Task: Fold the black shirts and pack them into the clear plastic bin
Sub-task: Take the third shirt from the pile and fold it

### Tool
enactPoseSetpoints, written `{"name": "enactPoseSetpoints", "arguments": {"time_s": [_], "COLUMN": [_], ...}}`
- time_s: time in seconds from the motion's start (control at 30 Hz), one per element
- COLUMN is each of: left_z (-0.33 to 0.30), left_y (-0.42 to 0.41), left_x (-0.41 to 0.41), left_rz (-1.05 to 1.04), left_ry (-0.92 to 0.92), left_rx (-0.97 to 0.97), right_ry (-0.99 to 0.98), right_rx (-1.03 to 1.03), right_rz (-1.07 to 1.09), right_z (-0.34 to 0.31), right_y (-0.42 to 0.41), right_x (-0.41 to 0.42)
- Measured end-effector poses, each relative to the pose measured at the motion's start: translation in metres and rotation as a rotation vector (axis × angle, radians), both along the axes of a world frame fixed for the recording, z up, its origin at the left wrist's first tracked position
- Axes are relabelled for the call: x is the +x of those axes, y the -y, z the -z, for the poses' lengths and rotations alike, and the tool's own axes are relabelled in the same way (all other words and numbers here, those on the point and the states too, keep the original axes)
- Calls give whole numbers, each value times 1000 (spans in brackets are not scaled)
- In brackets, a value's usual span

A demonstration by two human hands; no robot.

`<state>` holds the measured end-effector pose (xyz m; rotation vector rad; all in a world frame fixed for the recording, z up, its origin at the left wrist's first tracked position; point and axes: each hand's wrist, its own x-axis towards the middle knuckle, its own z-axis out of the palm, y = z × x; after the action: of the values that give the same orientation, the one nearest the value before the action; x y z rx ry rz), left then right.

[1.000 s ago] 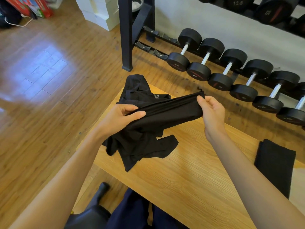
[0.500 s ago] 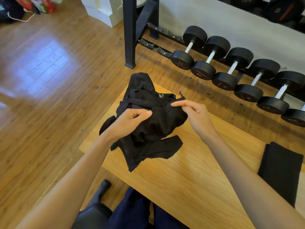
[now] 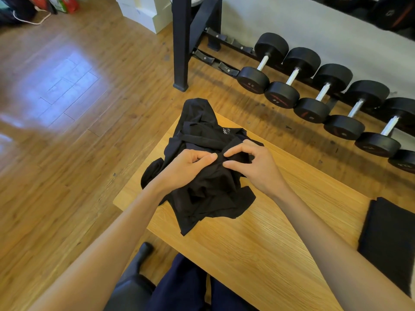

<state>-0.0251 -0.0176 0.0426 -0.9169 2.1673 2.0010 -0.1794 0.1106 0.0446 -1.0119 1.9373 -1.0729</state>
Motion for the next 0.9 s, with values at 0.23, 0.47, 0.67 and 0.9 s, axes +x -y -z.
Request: {"name": "enactPoseSetpoints", "arguments": {"time_s": [0.23, 0.47, 0.67, 0.9], "left_z": [2, 3, 5, 8], "left_y": [1, 3, 2, 5], "left_x": [-2, -4, -3, -1], "left_rz": [-15, 11, 13, 32], "left_ry": [18, 14, 40, 81], "left_rx": [-4, -9, -3, 69], "right_ry": [-54, 47, -18, -4], "right_rx": [44, 100, 108, 98], "right_rz": [7, -60, -72, -123], "right_z": [1, -6, -10, -16], "right_y": [1, -1, -1, -1], "right_x": [2, 3, 5, 6]}}
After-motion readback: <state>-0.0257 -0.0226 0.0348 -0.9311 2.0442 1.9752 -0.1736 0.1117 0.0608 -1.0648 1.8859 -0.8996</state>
